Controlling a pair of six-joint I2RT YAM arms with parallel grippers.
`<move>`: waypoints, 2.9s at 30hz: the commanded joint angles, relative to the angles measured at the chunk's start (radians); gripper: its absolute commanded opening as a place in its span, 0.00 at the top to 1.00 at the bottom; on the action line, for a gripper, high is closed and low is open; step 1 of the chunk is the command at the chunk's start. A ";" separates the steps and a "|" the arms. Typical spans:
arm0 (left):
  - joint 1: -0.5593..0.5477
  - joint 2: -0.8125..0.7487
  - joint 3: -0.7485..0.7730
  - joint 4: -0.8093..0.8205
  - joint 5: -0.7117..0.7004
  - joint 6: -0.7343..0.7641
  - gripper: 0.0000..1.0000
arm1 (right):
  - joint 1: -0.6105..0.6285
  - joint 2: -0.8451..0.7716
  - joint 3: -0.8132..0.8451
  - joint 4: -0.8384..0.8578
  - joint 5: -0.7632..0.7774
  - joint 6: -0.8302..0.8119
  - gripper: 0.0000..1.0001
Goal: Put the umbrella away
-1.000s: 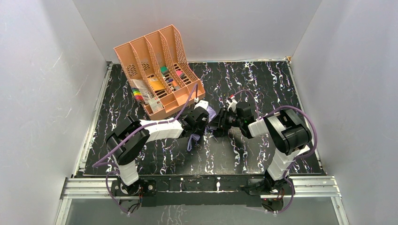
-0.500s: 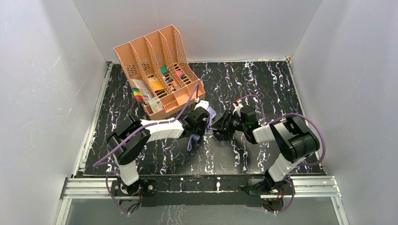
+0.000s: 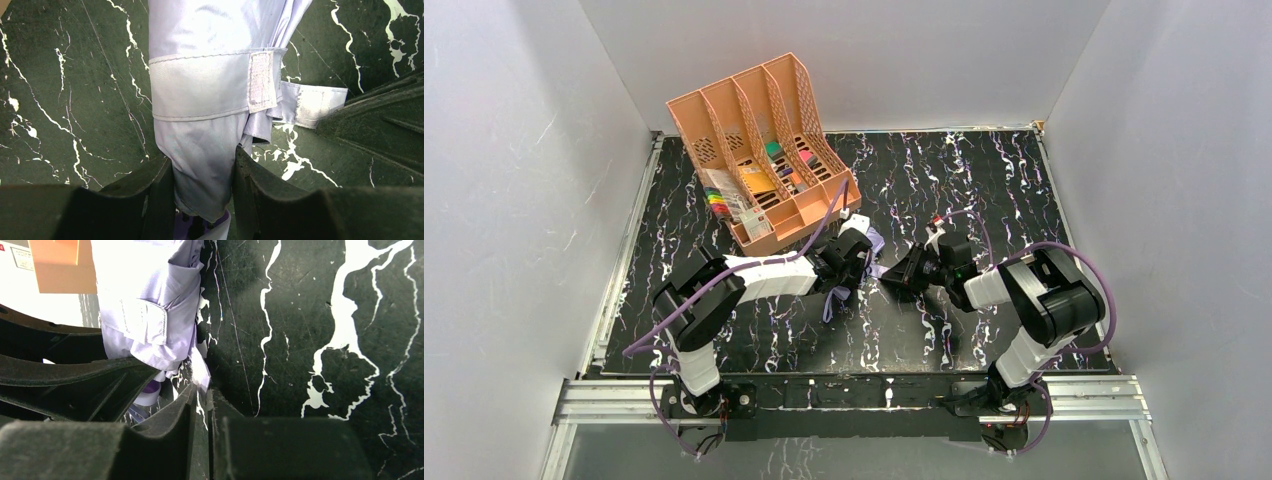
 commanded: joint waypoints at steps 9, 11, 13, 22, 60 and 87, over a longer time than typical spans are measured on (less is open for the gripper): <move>-0.006 0.148 -0.091 -0.266 0.032 -0.001 1.00 | -0.004 -0.023 -0.002 0.085 0.012 -0.066 0.88; -0.007 0.150 -0.090 -0.267 0.031 -0.001 1.00 | -0.004 -0.024 0.003 0.088 0.013 -0.066 0.92; -0.008 0.151 -0.090 -0.267 0.030 -0.001 1.00 | -0.007 -0.025 0.007 0.092 0.015 -0.065 0.97; -0.009 0.155 -0.095 -0.269 0.027 -0.002 1.00 | -0.013 -0.072 -0.002 0.058 0.044 -0.072 1.00; -0.127 0.221 -0.095 -0.202 0.066 0.068 1.00 | -0.040 -0.109 0.165 0.241 -0.084 -0.059 1.00; -0.200 0.130 -0.162 -0.058 0.278 0.150 1.00 | -0.041 0.157 0.254 0.193 0.011 -0.077 0.73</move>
